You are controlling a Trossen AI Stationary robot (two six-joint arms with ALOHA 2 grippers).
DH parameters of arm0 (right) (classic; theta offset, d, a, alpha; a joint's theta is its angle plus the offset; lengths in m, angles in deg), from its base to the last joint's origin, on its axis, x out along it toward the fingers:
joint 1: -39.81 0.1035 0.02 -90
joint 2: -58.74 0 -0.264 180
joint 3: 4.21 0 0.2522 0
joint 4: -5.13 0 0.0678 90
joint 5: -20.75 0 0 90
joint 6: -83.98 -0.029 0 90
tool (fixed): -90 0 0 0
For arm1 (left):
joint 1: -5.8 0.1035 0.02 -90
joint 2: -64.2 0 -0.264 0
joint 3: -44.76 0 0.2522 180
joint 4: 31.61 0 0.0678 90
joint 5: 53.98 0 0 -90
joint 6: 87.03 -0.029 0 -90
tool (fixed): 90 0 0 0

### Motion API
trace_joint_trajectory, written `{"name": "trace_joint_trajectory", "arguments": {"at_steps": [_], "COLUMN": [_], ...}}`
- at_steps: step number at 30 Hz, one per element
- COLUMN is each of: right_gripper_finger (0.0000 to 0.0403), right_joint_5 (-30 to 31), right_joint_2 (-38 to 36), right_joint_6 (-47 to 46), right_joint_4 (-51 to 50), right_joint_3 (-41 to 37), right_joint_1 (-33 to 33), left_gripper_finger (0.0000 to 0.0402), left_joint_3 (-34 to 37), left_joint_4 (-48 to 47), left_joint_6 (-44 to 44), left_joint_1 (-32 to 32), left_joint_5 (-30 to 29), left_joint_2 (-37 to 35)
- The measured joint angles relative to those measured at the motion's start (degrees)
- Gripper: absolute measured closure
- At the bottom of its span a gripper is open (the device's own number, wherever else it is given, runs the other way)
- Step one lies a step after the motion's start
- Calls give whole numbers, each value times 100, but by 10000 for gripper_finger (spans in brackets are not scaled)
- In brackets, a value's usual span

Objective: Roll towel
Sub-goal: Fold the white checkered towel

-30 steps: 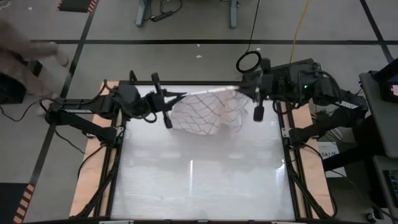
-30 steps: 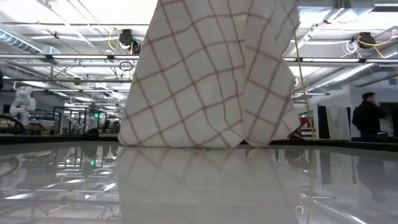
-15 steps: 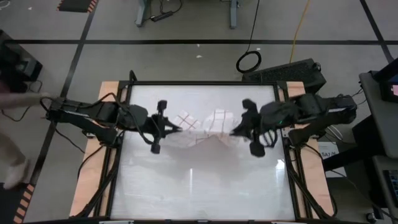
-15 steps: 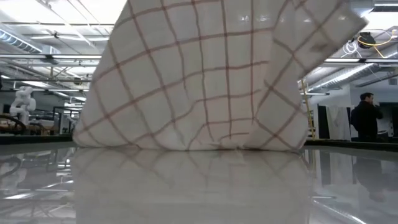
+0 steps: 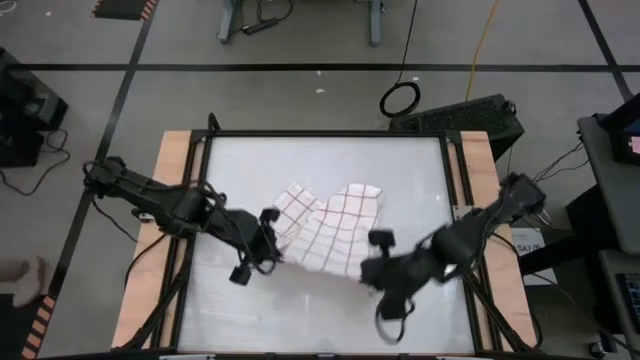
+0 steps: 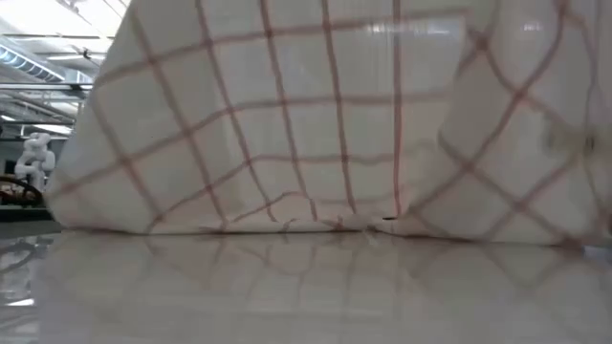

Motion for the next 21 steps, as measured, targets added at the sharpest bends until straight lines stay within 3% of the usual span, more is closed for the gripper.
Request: {"name": "trace_joint_trajectory", "arguments": {"at_steps": [6, 10, 16, 18, 21], "right_gripper_finger": [403, 403, 403, 403, 403], "right_joint_5": [364, 30, -350, -311, -44], "right_joint_2": [997, 1475, 1850, 1893, 1900], "right_joint_6": [-580, -711, -926, -1013, -1029], "right_joint_4": [649, 1003, 1253, 1324, 1323], "right_joint_3": [-2, -4, -7, -7, -7], "right_joint_1": [224, 279, 503, 540, 596], "left_gripper_finger": [281, 222, 184, 183, 182], "left_joint_3": [2, 0, 2, 178, 523], "left_joint_4": [-79, -269, -444, -365, -286], "left_joint_6": [157, 297, 786, 850, 967], "left_joint_1": [-103, -146, 98, 329, 895], "left_joint_5": [-52, -192, -3152, -3565, -3540], "left_joint_2": [243, 265, 376, 472, 644]}}
